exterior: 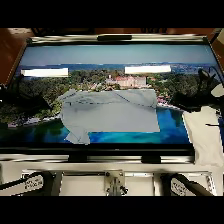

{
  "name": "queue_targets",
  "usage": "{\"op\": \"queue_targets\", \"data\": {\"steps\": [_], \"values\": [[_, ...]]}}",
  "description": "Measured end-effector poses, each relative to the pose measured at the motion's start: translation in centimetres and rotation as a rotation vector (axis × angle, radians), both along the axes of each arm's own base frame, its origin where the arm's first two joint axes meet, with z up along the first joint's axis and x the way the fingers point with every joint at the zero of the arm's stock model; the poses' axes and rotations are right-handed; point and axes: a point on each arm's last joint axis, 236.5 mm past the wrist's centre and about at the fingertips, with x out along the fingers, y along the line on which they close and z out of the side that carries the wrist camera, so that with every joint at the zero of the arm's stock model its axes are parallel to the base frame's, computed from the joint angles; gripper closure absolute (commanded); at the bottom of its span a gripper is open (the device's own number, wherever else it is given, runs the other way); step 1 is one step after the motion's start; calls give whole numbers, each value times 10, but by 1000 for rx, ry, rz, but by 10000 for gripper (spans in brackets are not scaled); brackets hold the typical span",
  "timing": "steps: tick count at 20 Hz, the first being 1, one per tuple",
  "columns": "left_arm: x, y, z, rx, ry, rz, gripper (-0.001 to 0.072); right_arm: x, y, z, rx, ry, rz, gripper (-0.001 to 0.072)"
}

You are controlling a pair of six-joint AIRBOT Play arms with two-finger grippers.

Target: Fold the shirts.

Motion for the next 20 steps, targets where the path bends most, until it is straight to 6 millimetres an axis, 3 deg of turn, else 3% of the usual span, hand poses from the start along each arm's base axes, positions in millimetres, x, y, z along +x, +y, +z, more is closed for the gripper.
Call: {"op": "queue_targets", "data": {"steps": [2, 4, 5, 7, 10, 11, 13, 15, 20], "values": [[-23, -17, -23, -64, 84, -3, 29, -22, -2, -16, 3, 83, 9, 190], [-40, -34, -45, -104, 134, -3, 30, -32, 4, -26, 37, 115, 2, 189], [-44, -42, -55, -117, 143, 1, 30, -34, 7, -30, 55, 124, -3, 188], [-52, -56, -71, -133, 159, 2, 31, -35, 12, -34, 83, 122, -16, 120], [-48, -72, -84, -145, 141, 11, 36, -36, 15, -37, 100, 124, -24, 121], [-45, -78, -87, -151, 133, 14, 100, -36, 16, -37, 105, 125, -26, 120], [-44, -90, -94, -162, 135, 9, 444, -36, 17, -38, 109, 122, -29, 121], [-45, -98, -99, -170, 146, 2, 666, -36, 19, -39, 121, 127, -33, 121], [-49, -102, -97, -191, 155, -35, 676, -44, 22, -60, 150, 214, -25, 120]]}}
